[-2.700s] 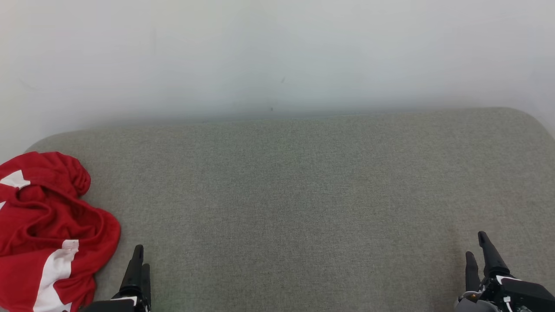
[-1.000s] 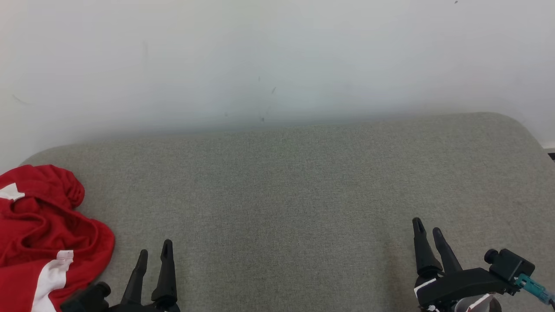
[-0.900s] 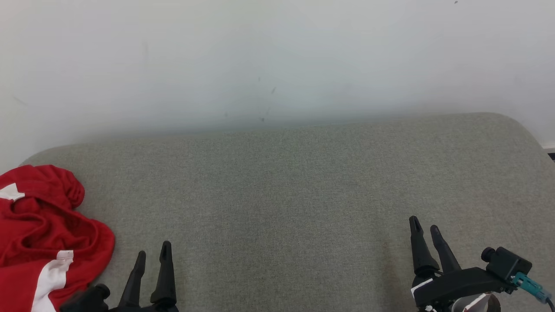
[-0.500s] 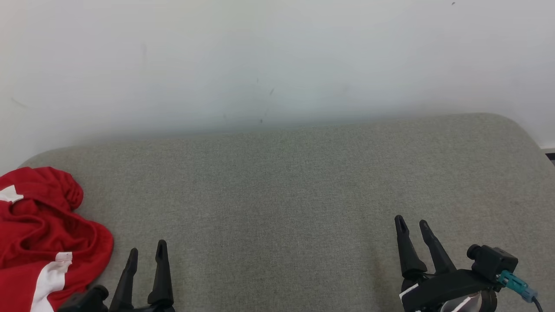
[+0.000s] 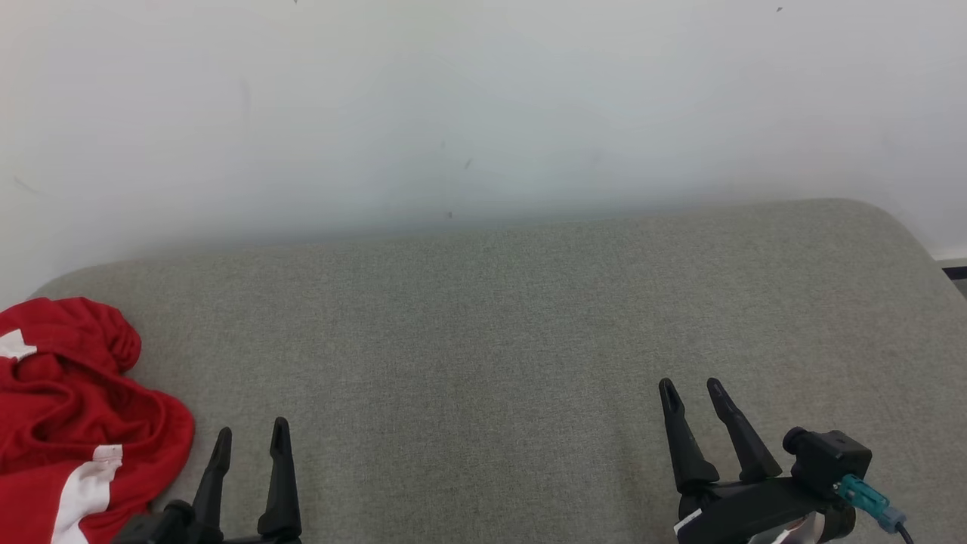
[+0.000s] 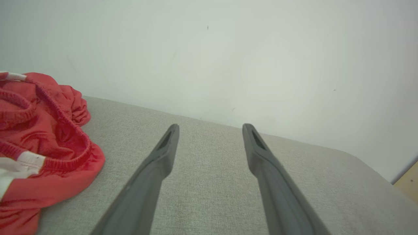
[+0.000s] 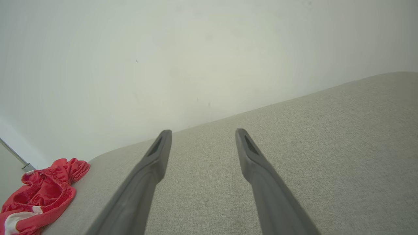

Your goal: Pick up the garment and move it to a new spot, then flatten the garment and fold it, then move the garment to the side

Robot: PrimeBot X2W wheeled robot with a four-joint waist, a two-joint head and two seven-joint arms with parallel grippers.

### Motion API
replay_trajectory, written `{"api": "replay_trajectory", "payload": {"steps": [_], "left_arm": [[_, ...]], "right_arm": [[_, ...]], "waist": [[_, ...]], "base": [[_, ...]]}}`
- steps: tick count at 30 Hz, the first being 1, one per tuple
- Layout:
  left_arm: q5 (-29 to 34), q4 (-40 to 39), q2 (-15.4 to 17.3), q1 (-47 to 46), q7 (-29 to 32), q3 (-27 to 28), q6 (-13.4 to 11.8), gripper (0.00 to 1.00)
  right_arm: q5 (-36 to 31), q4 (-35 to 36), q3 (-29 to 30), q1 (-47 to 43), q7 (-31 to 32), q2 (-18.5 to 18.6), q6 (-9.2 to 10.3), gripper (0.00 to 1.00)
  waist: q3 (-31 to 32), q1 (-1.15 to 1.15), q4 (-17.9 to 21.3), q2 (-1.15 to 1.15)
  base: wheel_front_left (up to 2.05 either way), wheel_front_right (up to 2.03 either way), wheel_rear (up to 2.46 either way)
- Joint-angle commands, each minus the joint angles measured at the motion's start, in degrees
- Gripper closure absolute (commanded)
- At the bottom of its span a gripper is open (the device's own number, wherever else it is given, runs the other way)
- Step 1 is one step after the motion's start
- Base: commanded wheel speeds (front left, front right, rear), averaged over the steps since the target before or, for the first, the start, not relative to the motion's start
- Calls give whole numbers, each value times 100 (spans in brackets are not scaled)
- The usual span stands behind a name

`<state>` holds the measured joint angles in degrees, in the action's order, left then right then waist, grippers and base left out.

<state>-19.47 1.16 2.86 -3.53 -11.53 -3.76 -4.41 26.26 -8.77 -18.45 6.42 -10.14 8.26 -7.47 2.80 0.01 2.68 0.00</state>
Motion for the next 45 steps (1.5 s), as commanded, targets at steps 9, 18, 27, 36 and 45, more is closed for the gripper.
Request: {"api": "replay_trajectory", "payload": {"steps": [9,18,27,36,45], "left_arm": [[629,-239,8,133,-138,-1,-71,0],[1100,-357,8,256,-220,-22,-138,0],[1535,-477,9,364,-288,-88,-184,0],[1886,-539,38,460,-363,-93,-220,0],[1934,-447,44,479,-373,-83,-191,0]], "right_arm": [[-545,80,13,-111,-168,-44,-3,0],[-1128,102,199,-217,-289,-151,-3,0],[-1630,176,202,-288,-408,-236,-3,0],[-1957,249,81,-344,-506,-248,-3,0],[-1954,273,60,-380,-508,-233,-3,0]], "waist": [[28,-1,8,0],[56,-1,23,0],[56,-1,34,0],[89,-1,73,0],[82,-1,104,0]], "base": [[0,0,0],[0,0,0],[0,0,0],[0,0,0],[0,0,0]]}}
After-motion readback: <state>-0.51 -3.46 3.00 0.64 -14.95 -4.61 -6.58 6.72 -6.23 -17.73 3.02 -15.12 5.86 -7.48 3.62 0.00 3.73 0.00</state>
